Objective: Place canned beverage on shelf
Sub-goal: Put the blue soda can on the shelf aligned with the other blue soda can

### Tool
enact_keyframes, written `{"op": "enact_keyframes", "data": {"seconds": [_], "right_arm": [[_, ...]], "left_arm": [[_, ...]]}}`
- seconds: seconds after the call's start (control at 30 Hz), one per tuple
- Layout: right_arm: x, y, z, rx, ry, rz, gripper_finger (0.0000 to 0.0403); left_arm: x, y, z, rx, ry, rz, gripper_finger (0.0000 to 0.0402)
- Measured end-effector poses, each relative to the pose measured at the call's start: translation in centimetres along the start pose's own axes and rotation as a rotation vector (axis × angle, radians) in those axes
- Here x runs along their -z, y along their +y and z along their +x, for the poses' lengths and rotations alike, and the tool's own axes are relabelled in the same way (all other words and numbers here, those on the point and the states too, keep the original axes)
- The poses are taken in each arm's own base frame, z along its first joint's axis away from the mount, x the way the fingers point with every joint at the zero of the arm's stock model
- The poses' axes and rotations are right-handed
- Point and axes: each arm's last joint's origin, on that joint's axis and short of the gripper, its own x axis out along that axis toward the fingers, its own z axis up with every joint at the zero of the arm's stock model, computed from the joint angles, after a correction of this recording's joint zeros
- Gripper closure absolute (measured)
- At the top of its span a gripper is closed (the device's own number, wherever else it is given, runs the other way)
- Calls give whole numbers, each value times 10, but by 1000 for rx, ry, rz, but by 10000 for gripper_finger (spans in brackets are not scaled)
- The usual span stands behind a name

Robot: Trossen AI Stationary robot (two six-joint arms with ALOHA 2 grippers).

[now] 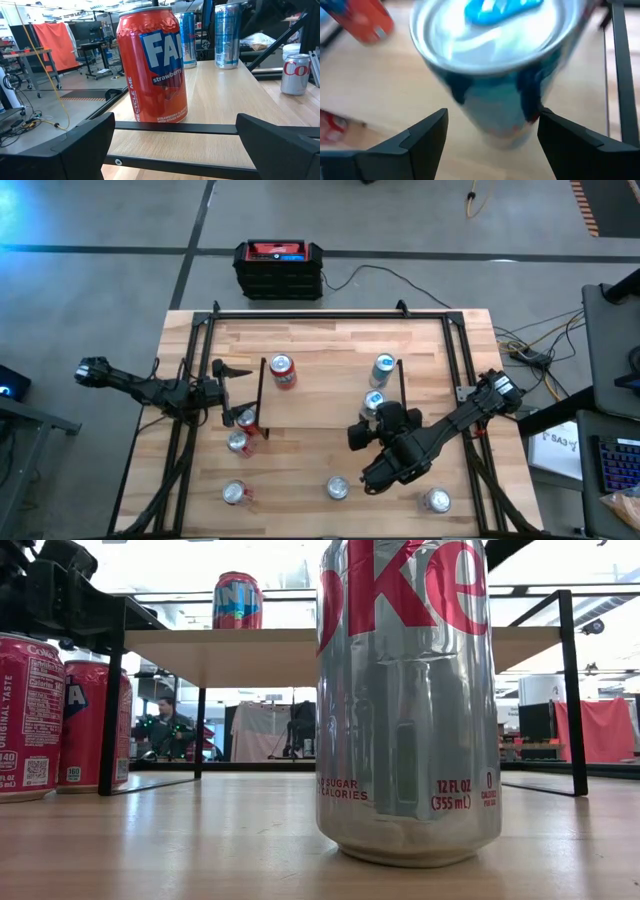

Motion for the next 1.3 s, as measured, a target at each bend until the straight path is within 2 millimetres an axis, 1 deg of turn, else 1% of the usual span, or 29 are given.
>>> {"op": "enact_keyframes", "data": {"seconds": [0.07,0.27,0.57,0.93,1.2,1.3], "right_arm": [[-2,0,1,-8,-29,-15,119],[-4,0,9,17,-38,-41,119],[0,-5,27,77,-63,-58,119],[1,-6,28,69,-87,45,121],[1,-6,28,72,-81,44,149],[2,-6,28,77,-72,48,154]], "left_arm": [[0,0,0,0,0,0,2],[0,0,0,0,0,0,2],[0,0,0,0,0,0,2],[0,0,0,0,0,0,2],[0,0,0,0,0,0,2],[0,0,0,0,0,0,2]]}}
